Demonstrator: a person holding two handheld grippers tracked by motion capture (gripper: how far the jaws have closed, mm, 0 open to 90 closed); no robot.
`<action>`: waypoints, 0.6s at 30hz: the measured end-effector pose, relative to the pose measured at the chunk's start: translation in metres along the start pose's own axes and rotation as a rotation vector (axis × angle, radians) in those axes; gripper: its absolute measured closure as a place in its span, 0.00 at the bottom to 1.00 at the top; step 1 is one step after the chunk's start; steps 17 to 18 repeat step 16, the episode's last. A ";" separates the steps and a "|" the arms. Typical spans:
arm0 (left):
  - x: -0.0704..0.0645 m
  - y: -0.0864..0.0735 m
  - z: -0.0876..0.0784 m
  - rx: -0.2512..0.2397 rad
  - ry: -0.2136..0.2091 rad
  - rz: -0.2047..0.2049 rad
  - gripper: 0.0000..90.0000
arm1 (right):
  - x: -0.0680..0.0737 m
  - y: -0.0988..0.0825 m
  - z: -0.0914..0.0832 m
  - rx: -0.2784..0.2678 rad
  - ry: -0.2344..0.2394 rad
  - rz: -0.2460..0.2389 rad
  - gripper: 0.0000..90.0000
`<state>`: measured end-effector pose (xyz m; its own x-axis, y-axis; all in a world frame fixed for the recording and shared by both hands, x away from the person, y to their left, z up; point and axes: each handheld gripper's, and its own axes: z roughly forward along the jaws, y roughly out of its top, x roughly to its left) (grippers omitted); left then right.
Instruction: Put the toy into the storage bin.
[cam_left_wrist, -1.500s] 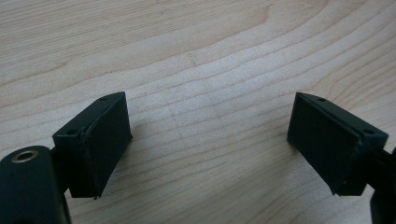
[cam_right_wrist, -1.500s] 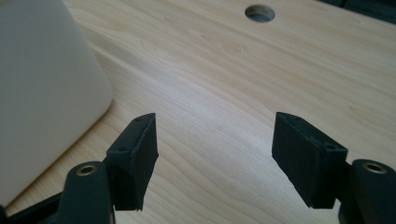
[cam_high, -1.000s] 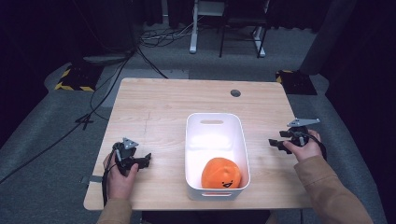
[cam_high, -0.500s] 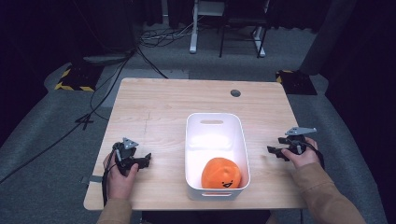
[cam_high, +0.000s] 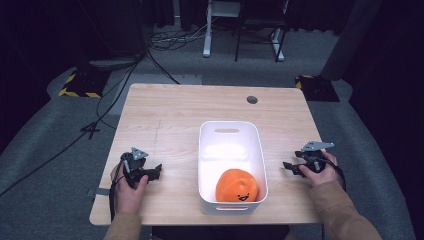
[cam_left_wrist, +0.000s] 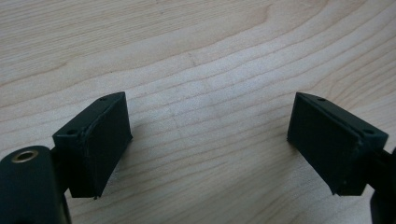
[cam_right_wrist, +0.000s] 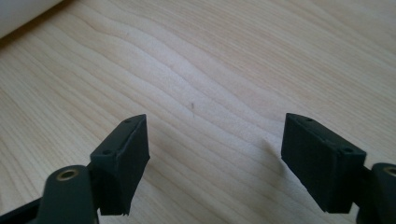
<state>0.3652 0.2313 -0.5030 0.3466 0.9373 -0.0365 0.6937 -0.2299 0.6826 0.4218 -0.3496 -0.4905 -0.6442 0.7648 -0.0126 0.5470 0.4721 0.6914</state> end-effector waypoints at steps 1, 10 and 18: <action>0.000 0.000 0.000 0.000 0.000 0.000 0.15 | 0.001 0.000 0.001 0.005 0.001 0.002 0.26; 0.000 0.000 0.000 0.000 0.000 0.000 0.15 | 0.000 -0.009 0.009 -0.068 0.007 -0.011 0.16; 0.000 0.000 0.000 0.000 0.000 0.000 0.15 | 0.002 -0.008 0.010 -0.070 -0.004 0.010 0.16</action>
